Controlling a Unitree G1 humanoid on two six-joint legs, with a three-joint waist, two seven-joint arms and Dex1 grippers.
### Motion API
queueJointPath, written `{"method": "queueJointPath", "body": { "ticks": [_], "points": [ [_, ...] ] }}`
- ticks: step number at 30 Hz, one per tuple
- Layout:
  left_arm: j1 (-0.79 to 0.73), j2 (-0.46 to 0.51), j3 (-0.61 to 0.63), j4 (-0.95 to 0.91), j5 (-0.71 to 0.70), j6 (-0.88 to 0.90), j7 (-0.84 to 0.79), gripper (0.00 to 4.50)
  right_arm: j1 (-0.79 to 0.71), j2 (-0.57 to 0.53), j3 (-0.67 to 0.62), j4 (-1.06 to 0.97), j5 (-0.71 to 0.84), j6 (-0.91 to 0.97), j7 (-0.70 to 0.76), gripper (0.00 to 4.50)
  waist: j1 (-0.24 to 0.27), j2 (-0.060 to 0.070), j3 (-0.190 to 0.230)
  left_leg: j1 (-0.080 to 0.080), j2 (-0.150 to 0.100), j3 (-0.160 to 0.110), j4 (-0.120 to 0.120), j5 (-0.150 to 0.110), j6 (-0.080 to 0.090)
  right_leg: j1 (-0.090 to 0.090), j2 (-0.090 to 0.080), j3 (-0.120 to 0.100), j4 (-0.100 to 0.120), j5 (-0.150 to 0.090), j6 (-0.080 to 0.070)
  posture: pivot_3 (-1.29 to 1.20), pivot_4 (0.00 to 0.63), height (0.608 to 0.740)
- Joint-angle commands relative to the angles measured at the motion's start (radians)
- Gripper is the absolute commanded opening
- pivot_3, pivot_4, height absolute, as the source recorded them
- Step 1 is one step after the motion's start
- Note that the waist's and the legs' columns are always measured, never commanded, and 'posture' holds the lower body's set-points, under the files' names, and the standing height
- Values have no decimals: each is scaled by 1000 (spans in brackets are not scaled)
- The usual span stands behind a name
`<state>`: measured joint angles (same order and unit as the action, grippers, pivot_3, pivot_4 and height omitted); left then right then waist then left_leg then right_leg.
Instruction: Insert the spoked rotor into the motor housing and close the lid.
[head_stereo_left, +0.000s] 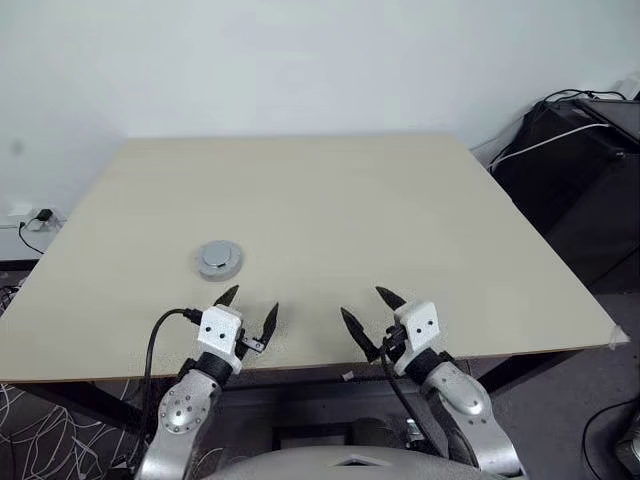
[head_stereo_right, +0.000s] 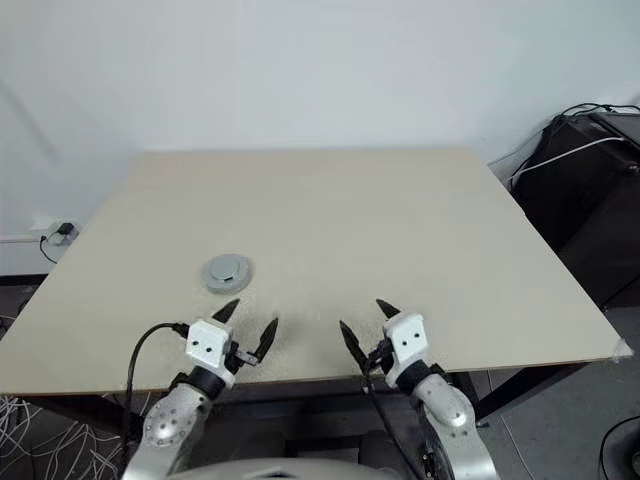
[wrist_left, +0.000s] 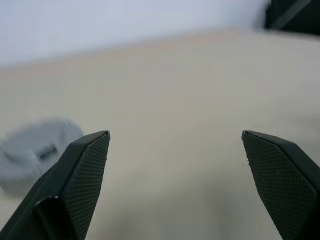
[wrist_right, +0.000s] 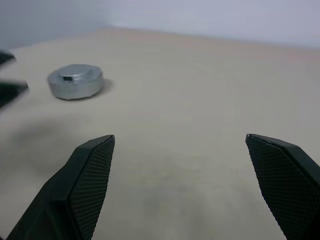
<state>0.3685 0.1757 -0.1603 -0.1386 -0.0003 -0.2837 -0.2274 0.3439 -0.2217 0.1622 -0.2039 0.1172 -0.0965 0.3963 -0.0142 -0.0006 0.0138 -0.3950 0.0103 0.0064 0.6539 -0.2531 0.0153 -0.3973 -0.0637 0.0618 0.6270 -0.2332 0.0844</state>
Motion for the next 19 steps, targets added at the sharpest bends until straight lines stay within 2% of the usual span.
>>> {"method": "queueJointPath", "body": {
  "ticks": [1,7,19],
  "points": [
    [8,-20,3,27,45,-84,45,4476,2,1,-13,-9,-28,-67,-19,4500,-1,1,0,0,0,0,0,0,0,0,0,0,0,0,0,0,0,740],
    [10,-32,6,62,46,-152,56,4476,16,24,0,-101,-31,0,-60,4500,0,0,1,0,0,0,1,0,0,0,1,0,0,0,1,0,0,740],
    [-3,-54,25,9,47,-119,91,4476,-18,41,26,-202,-35,129,-89,4500,1,0,1,0,0,0,1,0,0,1,1,-1,0,0,1,0,0,740]
  ]
}}
